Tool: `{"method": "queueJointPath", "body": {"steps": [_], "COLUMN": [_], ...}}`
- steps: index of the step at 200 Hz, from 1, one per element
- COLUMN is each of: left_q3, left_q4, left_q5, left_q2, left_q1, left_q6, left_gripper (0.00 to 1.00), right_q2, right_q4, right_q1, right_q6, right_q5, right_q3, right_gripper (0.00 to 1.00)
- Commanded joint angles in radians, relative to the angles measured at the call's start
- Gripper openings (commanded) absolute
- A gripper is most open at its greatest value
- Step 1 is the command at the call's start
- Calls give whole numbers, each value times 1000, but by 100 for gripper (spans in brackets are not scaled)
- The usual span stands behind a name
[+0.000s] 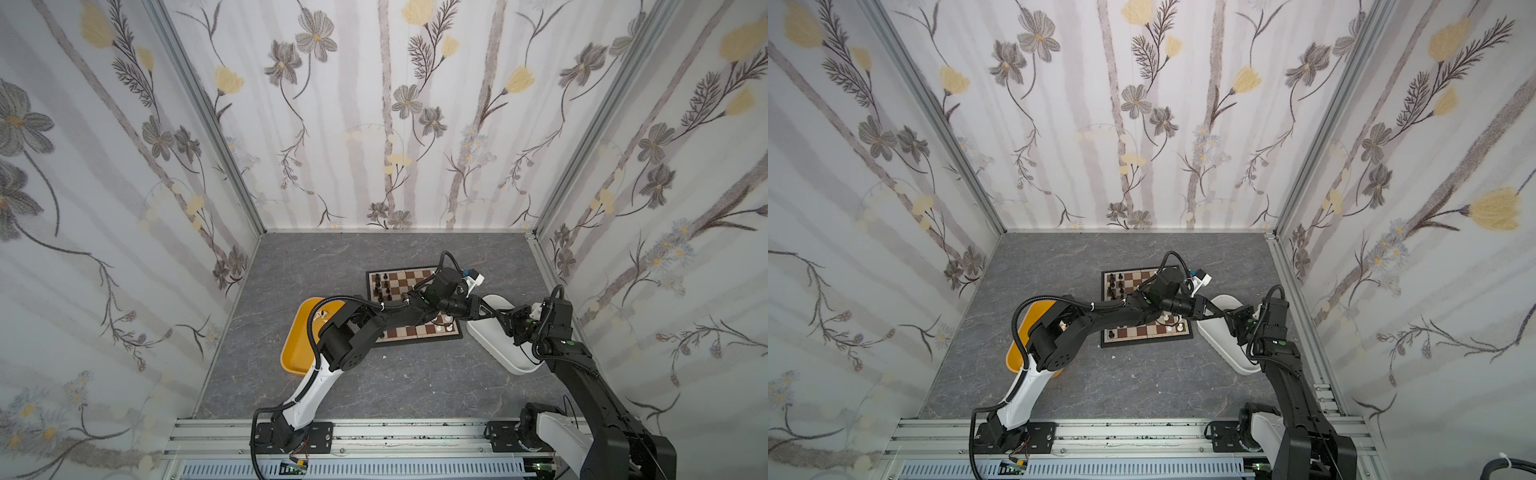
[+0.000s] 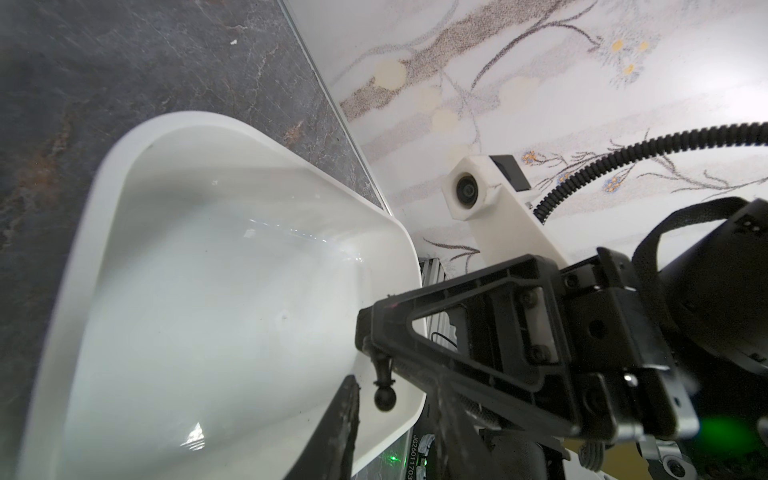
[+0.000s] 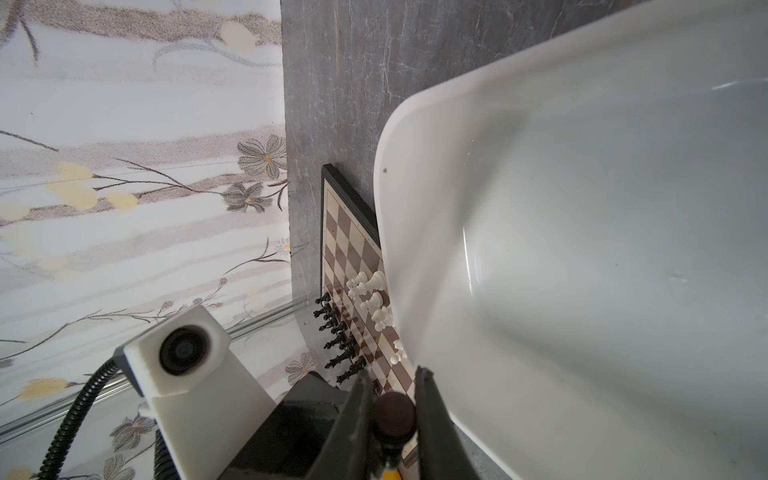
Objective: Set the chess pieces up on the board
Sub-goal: 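Lift the black pawn with the right gripper while the left gripper reaches toward it, then close the left gripper on the pawn while the right gripper opens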
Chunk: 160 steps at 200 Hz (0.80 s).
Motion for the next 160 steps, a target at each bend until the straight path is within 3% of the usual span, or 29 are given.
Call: {"method": "queueJointPath", "body": {"steps": [1,41,160], "left_q3": [4,10,12], "left_q4": [38,33,45], "left_q5": [10,10,-18], "left_q2": [4,10,15], "left_q1": [-4,-8,-12], "left_q6": [-18,-21,-39], "left_gripper": [32,36,11], "right_q2": [-2,-6,-35], "right_q4": [61,70,55], "right_q1": [1,0,1], "right_q6": [21,28,22], "right_q5": [-6,-8,-11], "right_q3": [-3,-4,-14], "right_gripper": [20,20,20]}}
